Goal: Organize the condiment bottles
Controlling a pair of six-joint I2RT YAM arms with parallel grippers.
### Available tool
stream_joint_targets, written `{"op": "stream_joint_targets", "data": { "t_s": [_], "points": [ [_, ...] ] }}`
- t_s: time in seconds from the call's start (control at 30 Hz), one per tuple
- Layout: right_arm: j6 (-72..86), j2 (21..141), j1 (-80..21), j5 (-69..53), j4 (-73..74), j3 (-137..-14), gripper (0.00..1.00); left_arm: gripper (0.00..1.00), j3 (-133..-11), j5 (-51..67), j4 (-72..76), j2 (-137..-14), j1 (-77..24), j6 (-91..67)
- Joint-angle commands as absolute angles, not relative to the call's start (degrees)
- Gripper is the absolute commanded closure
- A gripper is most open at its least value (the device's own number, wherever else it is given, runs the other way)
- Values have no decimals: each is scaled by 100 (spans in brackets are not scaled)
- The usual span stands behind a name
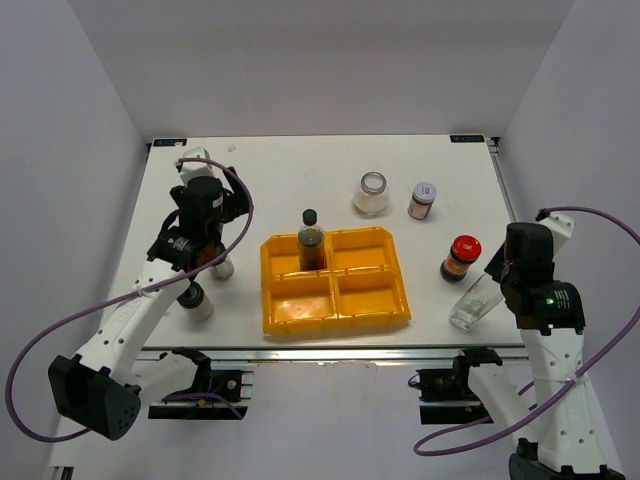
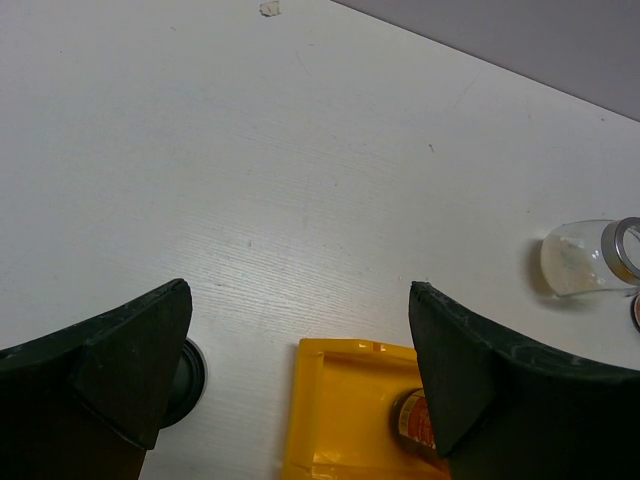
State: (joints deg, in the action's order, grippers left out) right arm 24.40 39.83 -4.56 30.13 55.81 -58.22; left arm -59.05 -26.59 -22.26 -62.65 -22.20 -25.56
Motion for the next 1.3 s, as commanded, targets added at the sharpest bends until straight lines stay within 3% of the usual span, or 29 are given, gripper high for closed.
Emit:
{"op": "stream_joint_targets", "data": {
  "t_s": [0.0,0.2,0.47,0.6,0.9,1.13,1.27],
  "points": [
    [2313,3972,-448,2867,5300,-6150,100,2,-5906,-2768,-2206,-6038,-2206,-2584],
    [1917,4218,-448,2278,5142,-7162,100,2,-5906,-2847,-2197,-5942,-2215,-2566],
    [1556,4587,-448,494,4738,-8286,100,2,-5889,-2927,-2136,-5827,-2206,-2540],
    [1468,4798,-448,-1155,4386,-8385,100,2,-5889,-2971,-2118,-5845,-2206,-2540],
    [1476,5229,-527,-2538,3789,-8455,100,2,-5933,-3129,-2109,-5871,-2206,-2549],
    [1468,5484,-1510,-2357,3340,-8253,100,2,-5994,-3190,-2188,-5950,-2206,-2575],
    [1310,5914,-3115,-1381,3331,-8507,100,2,-6056,-3234,-2241,-5968,-2206,-2601]
  ]
}}
